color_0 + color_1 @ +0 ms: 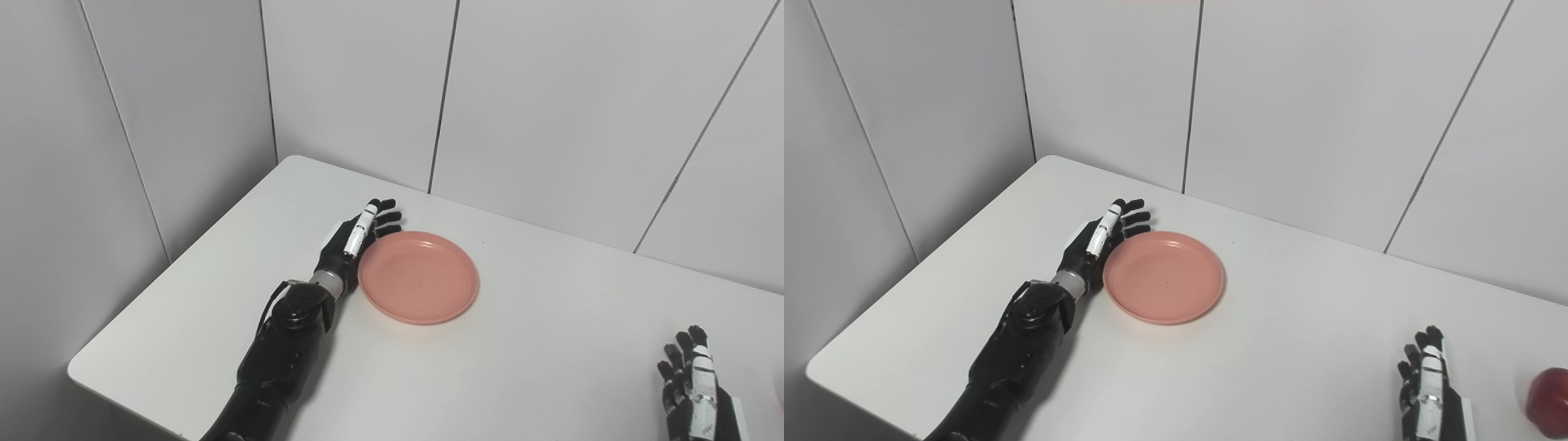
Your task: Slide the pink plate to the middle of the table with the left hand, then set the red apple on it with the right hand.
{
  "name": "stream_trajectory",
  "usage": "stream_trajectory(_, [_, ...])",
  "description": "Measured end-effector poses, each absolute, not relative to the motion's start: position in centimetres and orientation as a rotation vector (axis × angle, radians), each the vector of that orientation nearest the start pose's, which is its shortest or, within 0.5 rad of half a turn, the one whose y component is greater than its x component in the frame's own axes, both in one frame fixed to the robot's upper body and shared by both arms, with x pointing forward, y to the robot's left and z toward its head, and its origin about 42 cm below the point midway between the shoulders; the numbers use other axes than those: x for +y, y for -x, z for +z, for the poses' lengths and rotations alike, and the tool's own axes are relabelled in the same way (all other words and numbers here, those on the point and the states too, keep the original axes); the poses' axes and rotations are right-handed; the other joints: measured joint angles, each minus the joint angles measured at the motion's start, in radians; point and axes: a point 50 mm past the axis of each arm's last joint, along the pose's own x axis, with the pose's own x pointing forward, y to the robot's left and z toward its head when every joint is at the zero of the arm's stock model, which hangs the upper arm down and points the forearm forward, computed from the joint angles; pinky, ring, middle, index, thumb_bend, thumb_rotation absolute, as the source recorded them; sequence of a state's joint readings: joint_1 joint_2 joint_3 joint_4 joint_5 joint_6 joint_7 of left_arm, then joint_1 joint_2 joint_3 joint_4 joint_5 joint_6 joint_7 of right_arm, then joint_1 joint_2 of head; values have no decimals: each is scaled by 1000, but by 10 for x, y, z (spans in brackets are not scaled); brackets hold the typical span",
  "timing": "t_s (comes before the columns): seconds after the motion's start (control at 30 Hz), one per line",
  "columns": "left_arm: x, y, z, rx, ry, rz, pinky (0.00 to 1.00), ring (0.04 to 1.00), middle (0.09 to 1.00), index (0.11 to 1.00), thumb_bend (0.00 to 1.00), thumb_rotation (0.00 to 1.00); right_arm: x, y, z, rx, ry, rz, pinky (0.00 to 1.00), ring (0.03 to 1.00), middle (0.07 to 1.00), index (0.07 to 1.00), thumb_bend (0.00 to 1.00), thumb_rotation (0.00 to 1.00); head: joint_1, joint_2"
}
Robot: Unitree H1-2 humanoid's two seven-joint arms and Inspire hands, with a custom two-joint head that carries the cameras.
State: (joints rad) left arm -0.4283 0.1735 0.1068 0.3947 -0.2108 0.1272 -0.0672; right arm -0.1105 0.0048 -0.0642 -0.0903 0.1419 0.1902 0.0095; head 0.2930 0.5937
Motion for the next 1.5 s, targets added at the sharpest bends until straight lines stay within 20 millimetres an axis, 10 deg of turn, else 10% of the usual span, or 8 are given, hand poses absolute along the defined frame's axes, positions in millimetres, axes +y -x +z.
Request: stream_trajectory(1.5, [185, -389, 134, 101, 116, -155, 853, 869, 876, 864, 353, 1000, -197, -317, 141, -16, -117, -10, 990, 941, 947, 941, 238, 1000, -181, 77])
